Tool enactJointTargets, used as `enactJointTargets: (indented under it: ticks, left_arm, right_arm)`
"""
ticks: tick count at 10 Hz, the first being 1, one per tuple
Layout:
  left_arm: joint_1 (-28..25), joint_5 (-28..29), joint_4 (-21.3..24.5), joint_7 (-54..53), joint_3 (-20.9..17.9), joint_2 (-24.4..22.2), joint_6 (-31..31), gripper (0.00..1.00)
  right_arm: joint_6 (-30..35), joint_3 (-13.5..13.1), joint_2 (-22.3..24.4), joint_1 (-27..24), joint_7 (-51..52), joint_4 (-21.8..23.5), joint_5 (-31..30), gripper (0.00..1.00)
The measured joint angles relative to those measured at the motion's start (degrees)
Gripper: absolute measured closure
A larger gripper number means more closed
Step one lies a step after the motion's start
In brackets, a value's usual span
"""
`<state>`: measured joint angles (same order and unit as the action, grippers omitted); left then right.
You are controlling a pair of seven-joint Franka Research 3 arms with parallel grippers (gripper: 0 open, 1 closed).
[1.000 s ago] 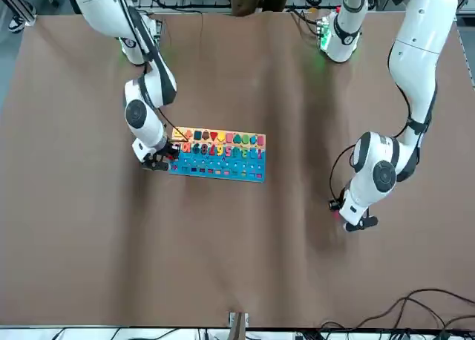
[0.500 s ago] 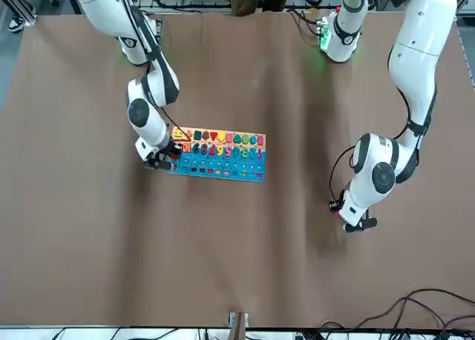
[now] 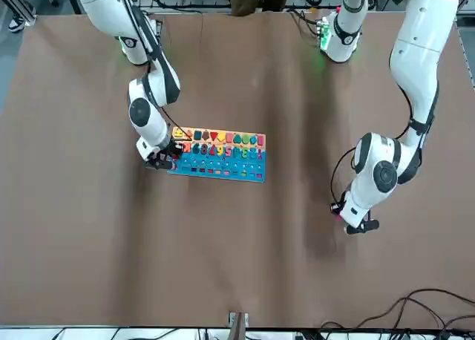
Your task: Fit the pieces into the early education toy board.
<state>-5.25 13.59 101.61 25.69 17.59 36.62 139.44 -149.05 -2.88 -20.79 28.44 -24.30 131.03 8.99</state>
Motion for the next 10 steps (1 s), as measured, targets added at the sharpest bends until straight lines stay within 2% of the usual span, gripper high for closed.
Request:
enactJointTargets:
  ticks: [2, 5, 6, 10]
  left_arm:
    - [1.1, 0.0, 3.8, 0.1, 2.7, -5.2, -1.7, 0.86]
    - [2.6, 0.0, 9.8, 5.1, 9.5, -11.3, -3.0, 0.86]
    - [4.8, 0.0, 10.6, 8.2, 10.8, -11.6, -3.0, 0.86]
    - [16.0, 0.0, 11.5, 17.4, 10.9, -10.7, -2.9, 0.86]
  right_arm:
    - [-0.5, 0.0, -0.1, 0.0, 0.8, 0.0, 0.0, 0.65]
    - [-0.9, -0.2, -0.3, 0.0, 3.2, -0.2, 0.0, 0.65]
    - [-0.9, -0.2, -0.3, 0.0, 3.4, -0.2, 0.0, 0.65]
    - [-0.8, -0.4, -0.8, -0.2, 3.5, -0.2, 0.0, 0.65]
